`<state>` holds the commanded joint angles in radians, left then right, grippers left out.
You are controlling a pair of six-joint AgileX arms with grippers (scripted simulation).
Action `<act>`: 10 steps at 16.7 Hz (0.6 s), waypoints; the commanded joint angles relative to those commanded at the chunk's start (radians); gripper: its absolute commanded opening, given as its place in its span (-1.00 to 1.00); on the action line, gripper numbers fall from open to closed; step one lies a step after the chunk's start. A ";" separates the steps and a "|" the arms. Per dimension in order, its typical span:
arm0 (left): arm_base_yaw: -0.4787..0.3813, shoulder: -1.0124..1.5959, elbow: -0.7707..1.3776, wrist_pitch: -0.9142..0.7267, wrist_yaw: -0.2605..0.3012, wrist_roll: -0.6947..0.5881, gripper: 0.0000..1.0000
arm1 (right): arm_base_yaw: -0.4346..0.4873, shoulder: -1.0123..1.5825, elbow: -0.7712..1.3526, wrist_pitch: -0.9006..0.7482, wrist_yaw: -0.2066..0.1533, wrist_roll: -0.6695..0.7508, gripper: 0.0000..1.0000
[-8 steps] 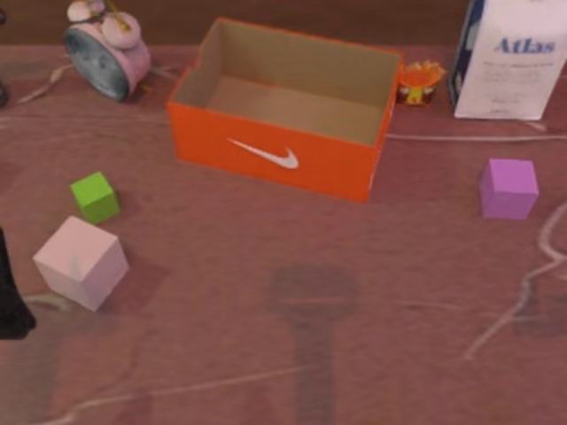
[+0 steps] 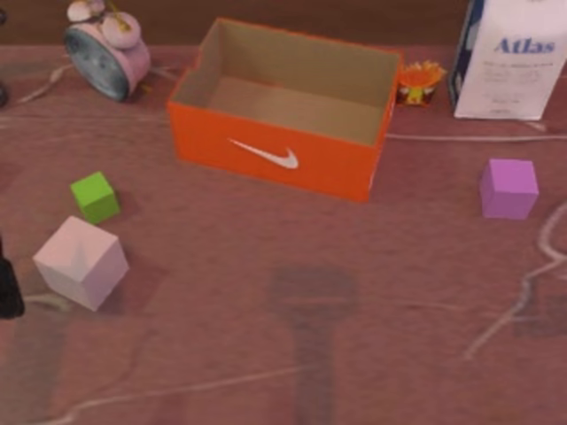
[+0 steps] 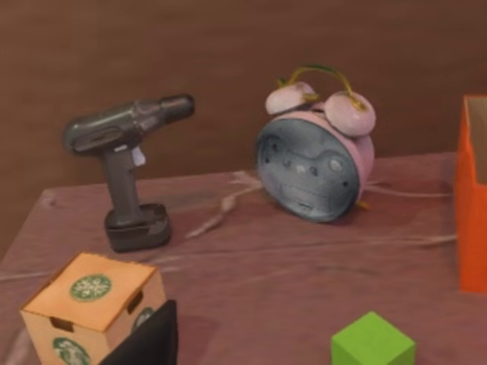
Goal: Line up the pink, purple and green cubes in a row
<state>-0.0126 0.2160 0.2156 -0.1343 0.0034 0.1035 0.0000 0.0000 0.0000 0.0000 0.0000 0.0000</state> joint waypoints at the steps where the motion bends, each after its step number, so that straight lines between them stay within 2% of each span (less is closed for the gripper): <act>1: -0.003 0.073 0.070 -0.042 0.000 0.031 1.00 | 0.000 0.000 0.000 0.000 0.000 0.000 1.00; 4: -0.011 0.355 0.314 -0.190 -0.002 0.142 1.00 | 0.000 0.000 0.000 0.000 0.000 0.000 1.00; 10: -0.035 1.085 0.859 -0.546 -0.005 0.398 1.00 | 0.000 0.000 0.000 0.000 0.000 0.000 1.00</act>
<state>-0.0473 1.3015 1.0745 -0.6806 -0.0014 0.5016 0.0000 0.0000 0.0000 0.0000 0.0000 0.0000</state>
